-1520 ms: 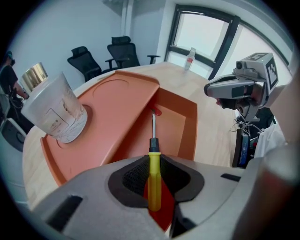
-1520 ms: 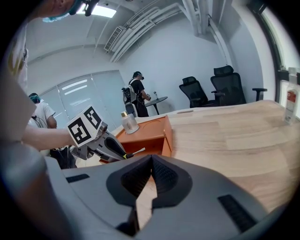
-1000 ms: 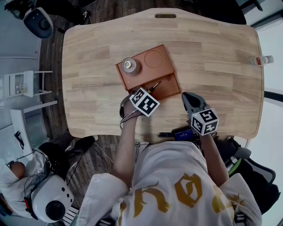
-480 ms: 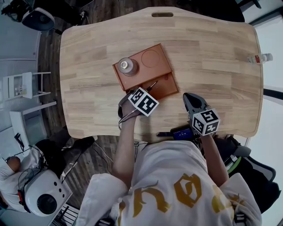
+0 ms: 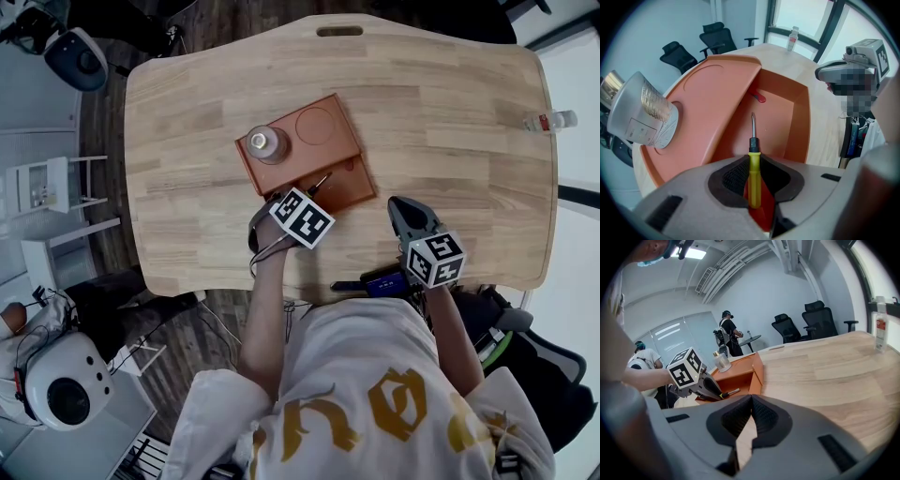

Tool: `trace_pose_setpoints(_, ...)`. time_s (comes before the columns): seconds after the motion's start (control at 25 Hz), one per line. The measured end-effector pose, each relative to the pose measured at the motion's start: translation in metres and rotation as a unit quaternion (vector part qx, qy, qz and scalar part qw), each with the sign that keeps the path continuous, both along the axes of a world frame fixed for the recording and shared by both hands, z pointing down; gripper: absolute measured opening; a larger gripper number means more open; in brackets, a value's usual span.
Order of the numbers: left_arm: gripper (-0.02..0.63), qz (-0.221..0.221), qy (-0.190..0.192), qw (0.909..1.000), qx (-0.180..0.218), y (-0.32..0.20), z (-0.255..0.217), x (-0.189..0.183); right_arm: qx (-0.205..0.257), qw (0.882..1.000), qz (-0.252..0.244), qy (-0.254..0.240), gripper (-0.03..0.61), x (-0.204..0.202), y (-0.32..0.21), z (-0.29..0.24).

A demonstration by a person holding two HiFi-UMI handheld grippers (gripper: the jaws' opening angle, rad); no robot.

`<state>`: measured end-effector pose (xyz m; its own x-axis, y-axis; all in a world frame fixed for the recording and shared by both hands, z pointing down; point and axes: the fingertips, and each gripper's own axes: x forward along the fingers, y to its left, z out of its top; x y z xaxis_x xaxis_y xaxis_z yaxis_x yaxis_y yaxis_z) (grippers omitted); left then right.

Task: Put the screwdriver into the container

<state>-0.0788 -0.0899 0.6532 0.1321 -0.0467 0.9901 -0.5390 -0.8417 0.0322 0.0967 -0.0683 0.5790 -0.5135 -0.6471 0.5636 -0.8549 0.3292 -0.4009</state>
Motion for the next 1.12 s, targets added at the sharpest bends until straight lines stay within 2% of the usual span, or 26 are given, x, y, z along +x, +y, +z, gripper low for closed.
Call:
trace_pose_setpoints(0.2, 0.074, -0.016, 0.003, 0.9998, 0.007, -0.004, -0.001, -0.001, -0.002, 1.0, 0.006, -0.001, 0.011, 0.005, 0.001, 0.0)
trace_pose_setpoints(0.68, 0.074, -0.023, 0.022, 0.9992, 0.025, -0.001, -0.008, 0.001, 0.009, 1.0, 0.017, 0.0, 0.011, 0.019, 0.006, -0.007)
trace_pose_setpoints(0.8, 0.08, -0.027, 0.038, 0.9985, 0.028, 0.001, -0.011, 0.004, 0.015, 1.0, 0.019, 0.0, 0.011, 0.019, 0.006, -0.01)
trace_pose_setpoints(0.92, 0.084, -0.03, 0.052, 0.997, 0.049, -0.002, -0.019, 0.007, 0.023, 0.999, 0.022, -0.001, 0.011, 0.019, 0.006, -0.017)
trace_pose_setpoints(1.12, 0.084, -0.063, 0.112, 0.9873, 0.094, -0.009, -0.037, 0.012, 0.04, 0.999, 0.022, -0.003, 0.011, 0.015, 0.007, -0.033)
